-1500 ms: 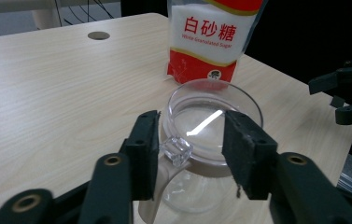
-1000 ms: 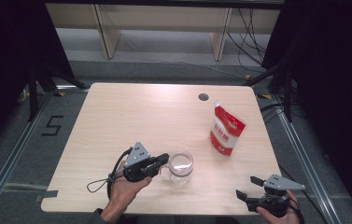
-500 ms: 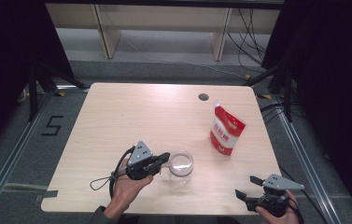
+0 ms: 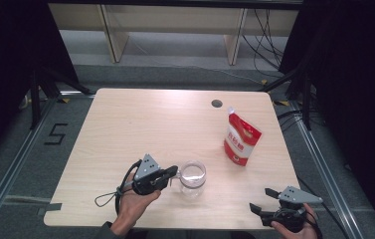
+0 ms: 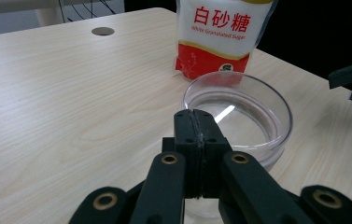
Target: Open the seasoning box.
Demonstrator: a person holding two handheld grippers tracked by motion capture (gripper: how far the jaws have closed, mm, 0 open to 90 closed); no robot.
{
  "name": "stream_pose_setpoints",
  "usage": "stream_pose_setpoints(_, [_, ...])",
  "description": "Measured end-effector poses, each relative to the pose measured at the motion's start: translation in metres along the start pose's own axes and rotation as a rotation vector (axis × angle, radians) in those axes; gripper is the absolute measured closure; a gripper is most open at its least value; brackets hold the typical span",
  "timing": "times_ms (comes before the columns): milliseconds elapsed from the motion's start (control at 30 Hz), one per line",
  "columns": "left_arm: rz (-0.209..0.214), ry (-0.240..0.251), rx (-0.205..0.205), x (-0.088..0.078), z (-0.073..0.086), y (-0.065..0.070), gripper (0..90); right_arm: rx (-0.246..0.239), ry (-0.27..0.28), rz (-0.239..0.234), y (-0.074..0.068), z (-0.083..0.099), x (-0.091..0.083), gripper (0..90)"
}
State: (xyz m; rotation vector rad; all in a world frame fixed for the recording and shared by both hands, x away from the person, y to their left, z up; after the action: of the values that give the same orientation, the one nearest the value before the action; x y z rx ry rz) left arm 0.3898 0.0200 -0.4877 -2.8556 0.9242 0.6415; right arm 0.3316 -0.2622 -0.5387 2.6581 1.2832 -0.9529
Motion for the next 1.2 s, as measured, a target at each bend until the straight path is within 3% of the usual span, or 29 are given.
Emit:
stream_pose_setpoints(33, [0.004,0.006,0.01,0.0,0.0,0.0,88.6,0.012,-0.008,-0.001,-0.001,0.001,0.0,20.0])
stream_pose_setpoints(67, [0.004,0.008,0.01,0.0,0.0,0.0,88.5,-0.023,-0.003,0.009,0.002,-0.001,0.0,20.2])
stream_pose_setpoints(100, [0.005,0.009,0.008,0.0,0.0,0.0,88.4,-0.023,0.0,0.009,0.002,-0.001,0.0,20.5])
stream_pose_setpoints(133, [0.004,0.012,0.006,0.0,0.0,0.0,88.4,0.014,0.001,-0.001,-0.002,0.0,0.001,20.9])
stream_pose_setpoints(200, [0.006,0.014,0.007,0.0,0.0,0.0,88.3,-0.021,-0.003,-0.008,-0.001,-0.002,0.001,23.1])
stream_pose_setpoints(233, [-0.004,0.01,0.014,0.0,0.0,-0.001,88.3,-0.007,0.001,-0.014,-0.004,-0.002,0.001,24.7])
stream_pose_setpoints(300, [-0.003,0.019,0.009,0.001,0.0,-0.001,88.3,-0.019,0.007,-0.053,-0.01,-0.005,0.007,29.9])
stream_pose_setpoints(400, [-0.002,0.017,0.002,0.0,0.001,-0.002,88.3,-0.013,0.015,-0.065,-0.015,-0.008,0.011,33.2])
stream_pose_setpoints(533, [-0.002,0.024,0.001,0.001,0.001,-0.002,88.3,-0.065,0.034,-0.104,-0.02,-0.018,0.019,41.0])
stream_pose_setpoints(567, [-0.002,0.025,0.002,0.001,0.001,-0.002,88.3,-0.065,0.062,-0.127,-0.023,-0.024,0.023,44.7])
stream_pose_setpoints(700, [-0.004,0.029,-0.002,0.001,0.001,-0.002,88.4,-0.06,0.084,-0.148,-0.028,-0.033,0.03,49.5])
stream_pose_setpoints(900, [-0.001,0.03,-0.008,0.0,0.001,-0.002,88.4,-0.181,0.081,-0.164,-0.032,-0.048,0.051,58.2])
stream_pose_setpoints(933, [-0.006,0.029,-0.022,0.0,0.002,-0.001,88.4,-0.163,0.063,-0.169,-0.035,-0.049,0.054,59.7])
stream_pose_setpoints(1000, [-0.005,0.031,-0.004,0.0,0.002,-0.002,88.4,-0.196,0.075,-0.163,-0.035,-0.054,0.059,61.9])
stream_pose_setpoints(1100, [-0.001,0.031,-0.009,0.0,0.002,-0.003,88.3,-0.195,0.075,-0.155,-0.039,-0.059,0.064,66.3])
stream_pose_setpoints(1167, [0.0,0.031,-0.012,0.0,0.002,-0.003,88.3,-0.228,0.095,-0.157,-0.041,-0.066,0.068,69.1])
stream_pose_setpoints(1200, [0.001,0.033,-0.011,0.001,0.002,-0.003,88.3,-0.242,0.076,-0.169,-0.044,-0.067,0.072,72.5])
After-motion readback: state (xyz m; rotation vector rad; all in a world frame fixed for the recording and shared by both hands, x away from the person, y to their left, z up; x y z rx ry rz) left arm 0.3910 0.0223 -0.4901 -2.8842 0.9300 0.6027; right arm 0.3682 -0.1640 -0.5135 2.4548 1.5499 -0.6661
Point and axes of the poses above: each handheld gripper's, and its own axes: x roughly forward along the jaws, z roughly out of its underside, y roughly to its right, the point moved 10 cm from there along x, roughly forward along the jaws, and after that the axes turned 11 degrees about -z, right-handed, at the moved point
